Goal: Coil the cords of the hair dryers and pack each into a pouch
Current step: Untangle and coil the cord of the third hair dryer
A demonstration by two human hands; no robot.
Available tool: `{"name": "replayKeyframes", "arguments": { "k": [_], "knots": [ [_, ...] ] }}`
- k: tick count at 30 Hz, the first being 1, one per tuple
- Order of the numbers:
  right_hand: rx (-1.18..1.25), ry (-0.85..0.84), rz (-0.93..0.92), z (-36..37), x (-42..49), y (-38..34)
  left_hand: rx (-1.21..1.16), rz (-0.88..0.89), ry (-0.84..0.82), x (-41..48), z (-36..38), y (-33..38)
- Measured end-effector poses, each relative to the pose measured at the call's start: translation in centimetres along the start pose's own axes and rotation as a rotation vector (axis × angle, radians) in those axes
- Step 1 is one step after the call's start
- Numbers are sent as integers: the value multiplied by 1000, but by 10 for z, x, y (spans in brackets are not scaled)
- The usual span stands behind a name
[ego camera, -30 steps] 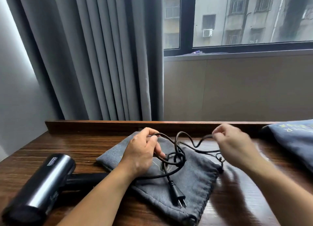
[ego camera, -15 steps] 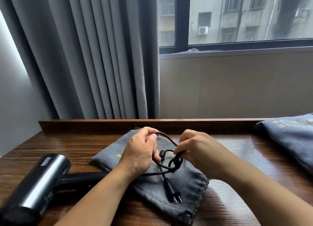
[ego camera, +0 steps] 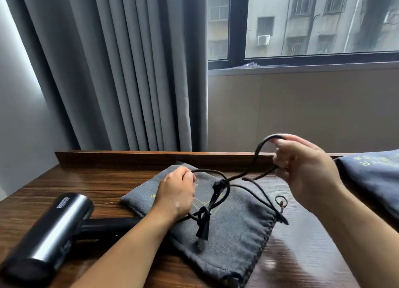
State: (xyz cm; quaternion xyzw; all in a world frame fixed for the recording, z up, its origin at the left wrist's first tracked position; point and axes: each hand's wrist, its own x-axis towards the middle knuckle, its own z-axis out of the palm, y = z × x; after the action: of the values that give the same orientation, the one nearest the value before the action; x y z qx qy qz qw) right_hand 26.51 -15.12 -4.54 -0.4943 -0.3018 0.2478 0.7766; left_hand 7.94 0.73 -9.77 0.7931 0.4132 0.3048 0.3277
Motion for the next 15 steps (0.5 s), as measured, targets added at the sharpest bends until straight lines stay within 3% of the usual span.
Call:
{"name": "replayKeyframes", "arguments": {
  "k": [4, 8, 10, 12, 14, 15],
  "knots": [
    [-672, 38, 18, -12, -1, 7, -465, -110, -110, -4, 0, 5],
    [-1031, -75, -1, -8, -7, 0, -577, -107, -188, -12, -4, 11],
    [-1185, 55, -290, 0, -16, -5, -517, -81, -196, -11, -3, 9],
    [-1111, 65, -740, 13, -29, -9, -483, -59, -223, -11, -1, 10],
    [-1055, -183, -1033, 30, -41, -5, -502, -31, -244, -13, -2, 13],
    [-1110, -334, -1081, 37, -44, 2, -503, -17, -239, -14, -3, 14]
  ]
}}
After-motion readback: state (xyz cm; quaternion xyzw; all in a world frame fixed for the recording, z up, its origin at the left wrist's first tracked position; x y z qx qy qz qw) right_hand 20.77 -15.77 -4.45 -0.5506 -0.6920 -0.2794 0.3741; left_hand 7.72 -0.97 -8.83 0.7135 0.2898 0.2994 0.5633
